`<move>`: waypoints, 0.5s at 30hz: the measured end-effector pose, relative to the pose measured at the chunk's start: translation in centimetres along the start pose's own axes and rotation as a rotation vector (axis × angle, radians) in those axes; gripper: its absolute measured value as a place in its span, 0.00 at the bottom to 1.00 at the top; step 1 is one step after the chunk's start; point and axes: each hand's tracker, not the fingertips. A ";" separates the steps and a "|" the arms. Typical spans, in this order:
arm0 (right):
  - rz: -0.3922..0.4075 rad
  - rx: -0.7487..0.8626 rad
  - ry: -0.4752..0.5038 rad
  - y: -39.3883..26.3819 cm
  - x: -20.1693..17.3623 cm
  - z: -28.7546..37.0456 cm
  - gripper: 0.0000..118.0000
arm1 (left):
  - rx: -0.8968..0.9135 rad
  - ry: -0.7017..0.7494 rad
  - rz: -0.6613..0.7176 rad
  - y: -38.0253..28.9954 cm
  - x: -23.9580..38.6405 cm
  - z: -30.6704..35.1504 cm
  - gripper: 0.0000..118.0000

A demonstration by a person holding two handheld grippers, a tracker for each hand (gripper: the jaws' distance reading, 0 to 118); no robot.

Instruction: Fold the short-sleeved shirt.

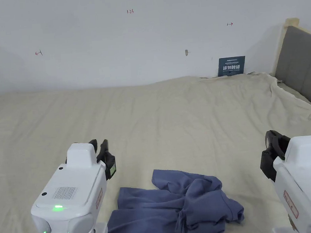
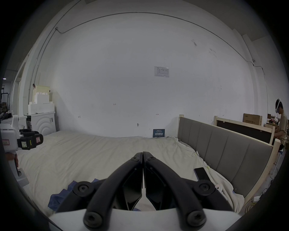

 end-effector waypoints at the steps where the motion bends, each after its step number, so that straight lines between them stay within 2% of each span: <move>1: 0.002 -0.001 0.002 0.0 0.0 0.0 0.00 | 0.001 -0.003 0.006 -0.2 -0.1 -0.1 0.02; 12: -0.001 -0.001 0.003 0.1 -0.5 0.2 0.00 | -0.012 0.008 0.067 -0.4 -0.7 -0.1 0.00; 15: -0.002 -0.004 0.005 0.0 -0.5 0.2 0.00 | -0.122 -0.005 0.069 -0.7 -1.0 -0.8 0.00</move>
